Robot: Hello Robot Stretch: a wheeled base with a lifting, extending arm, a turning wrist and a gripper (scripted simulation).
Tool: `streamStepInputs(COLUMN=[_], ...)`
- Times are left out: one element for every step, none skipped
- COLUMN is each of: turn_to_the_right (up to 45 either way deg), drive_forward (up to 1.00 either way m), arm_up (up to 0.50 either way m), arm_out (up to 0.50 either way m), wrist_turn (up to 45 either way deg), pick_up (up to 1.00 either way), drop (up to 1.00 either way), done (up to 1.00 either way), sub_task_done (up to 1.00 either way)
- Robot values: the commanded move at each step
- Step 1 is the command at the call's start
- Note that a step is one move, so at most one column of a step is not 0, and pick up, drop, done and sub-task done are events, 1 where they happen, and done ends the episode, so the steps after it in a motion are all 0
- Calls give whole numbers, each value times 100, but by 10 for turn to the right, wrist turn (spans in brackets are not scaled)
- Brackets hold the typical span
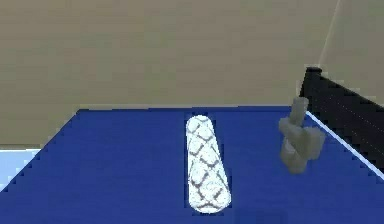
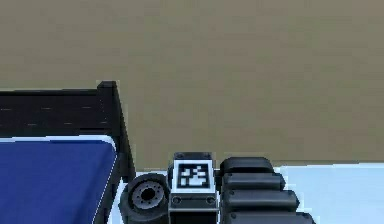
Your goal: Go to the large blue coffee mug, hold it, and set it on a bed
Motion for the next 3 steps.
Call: streamStepInputs(turn_to_the_right=[0, 150, -270], drive_forward=[20, 0, 0], arm_up=[0, 0, 0], arm_out=[0, 0, 0], wrist_turn=[0, 0, 0], pick_up=[0, 0, 0], drop=[0, 0, 0], done=[0, 0, 0], sub_task_done=[0, 0, 0])
